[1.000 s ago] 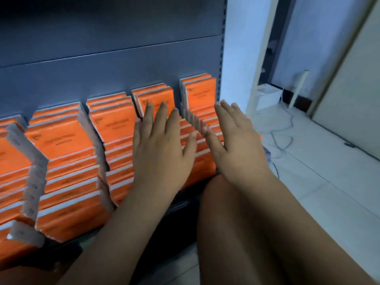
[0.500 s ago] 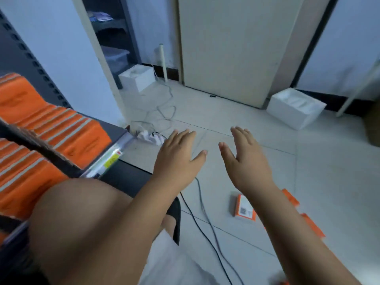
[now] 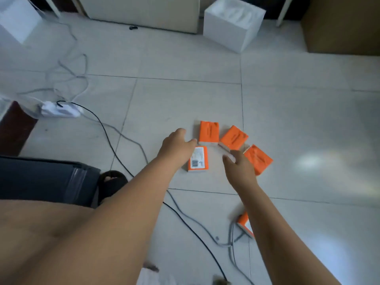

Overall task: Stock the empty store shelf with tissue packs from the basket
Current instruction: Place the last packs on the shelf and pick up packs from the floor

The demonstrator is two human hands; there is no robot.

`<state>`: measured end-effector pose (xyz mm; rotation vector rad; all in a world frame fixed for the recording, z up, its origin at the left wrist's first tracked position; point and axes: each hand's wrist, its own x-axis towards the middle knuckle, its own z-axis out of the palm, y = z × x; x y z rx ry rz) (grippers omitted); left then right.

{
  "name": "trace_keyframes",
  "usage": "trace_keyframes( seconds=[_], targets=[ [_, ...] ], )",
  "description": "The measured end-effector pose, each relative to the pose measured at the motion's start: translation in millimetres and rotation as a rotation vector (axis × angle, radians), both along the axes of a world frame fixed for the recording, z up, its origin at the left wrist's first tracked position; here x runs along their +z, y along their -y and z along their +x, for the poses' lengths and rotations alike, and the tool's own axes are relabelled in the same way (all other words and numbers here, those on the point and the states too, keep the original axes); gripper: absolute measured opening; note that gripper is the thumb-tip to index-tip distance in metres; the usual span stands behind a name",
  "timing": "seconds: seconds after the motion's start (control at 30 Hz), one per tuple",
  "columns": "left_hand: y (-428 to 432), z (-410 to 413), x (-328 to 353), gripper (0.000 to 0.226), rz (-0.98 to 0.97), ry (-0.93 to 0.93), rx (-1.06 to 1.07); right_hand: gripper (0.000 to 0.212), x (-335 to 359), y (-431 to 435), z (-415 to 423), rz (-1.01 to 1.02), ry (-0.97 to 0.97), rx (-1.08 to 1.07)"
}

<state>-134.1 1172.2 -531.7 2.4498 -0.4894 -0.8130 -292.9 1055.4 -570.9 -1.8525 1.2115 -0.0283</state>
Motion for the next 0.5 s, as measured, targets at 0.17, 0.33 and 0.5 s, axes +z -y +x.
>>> trace_keyframes(
  seconds=[0.17, 0.33, 0.5],
  targets=[
    [27, -2, -93, 0.055, 0.114, -0.066, -0.134, 0.045, -59, 25, 19, 0.082, -0.045, -0.1],
    [37, -16, -163, 0.072, 0.28, 0.025, -0.551, 0.041, -100, 49, 78, 0.015, -0.002, -0.04],
    [29, 1, -198, 0.078, 0.373, 0.124, -0.695, 0.053, -143, 62, 144, -0.051, -0.05, 0.004]
  ],
)
